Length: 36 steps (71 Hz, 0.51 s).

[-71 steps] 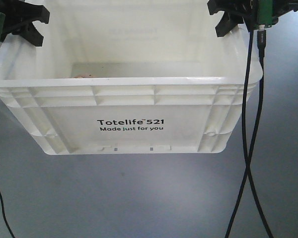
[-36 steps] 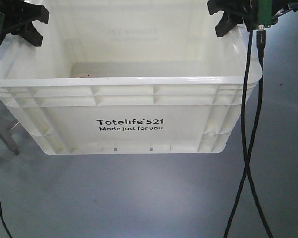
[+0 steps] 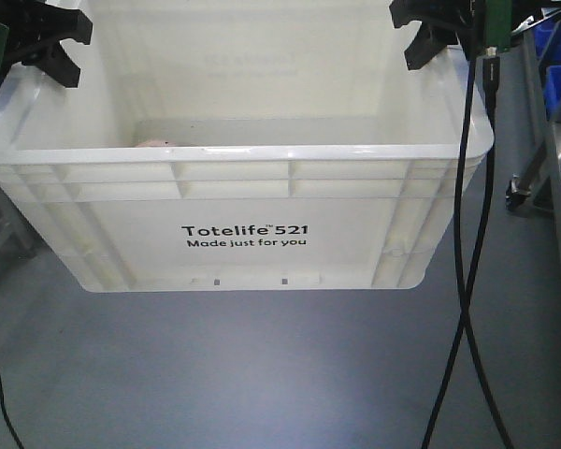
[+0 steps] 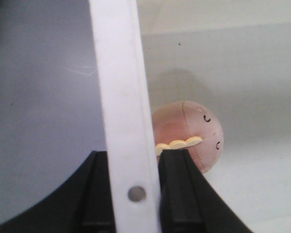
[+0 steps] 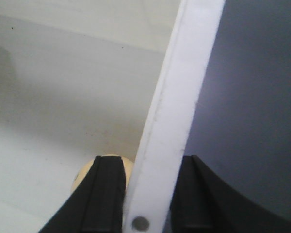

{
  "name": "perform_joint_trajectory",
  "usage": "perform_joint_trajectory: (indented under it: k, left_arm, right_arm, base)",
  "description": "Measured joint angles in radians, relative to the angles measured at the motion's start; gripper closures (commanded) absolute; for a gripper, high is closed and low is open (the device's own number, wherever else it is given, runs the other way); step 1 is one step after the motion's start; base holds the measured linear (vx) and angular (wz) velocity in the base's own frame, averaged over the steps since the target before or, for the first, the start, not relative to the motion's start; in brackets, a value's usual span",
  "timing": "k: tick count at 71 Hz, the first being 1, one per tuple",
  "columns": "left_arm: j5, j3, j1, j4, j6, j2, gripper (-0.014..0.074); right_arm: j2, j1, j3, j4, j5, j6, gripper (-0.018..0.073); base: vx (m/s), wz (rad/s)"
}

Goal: Place moving items into box and shelve
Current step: 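Hold the crate with both grippers while the base turns toward the blue-bin shelf, then hold the crate with both grippers while the base drives along the shelf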

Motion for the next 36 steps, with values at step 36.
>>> perform_joint_trajectory:
  k: [36]
  left_arm:
    - [0.0, 0.0, 0.0, -0.003, 0.0, 0.0, 0.0613]
  right_arm:
    - [0.0, 0.0, 0.0, -0.002, 0.0, 0.0, 0.0571]
  base:
    - [0.38, -0.36]
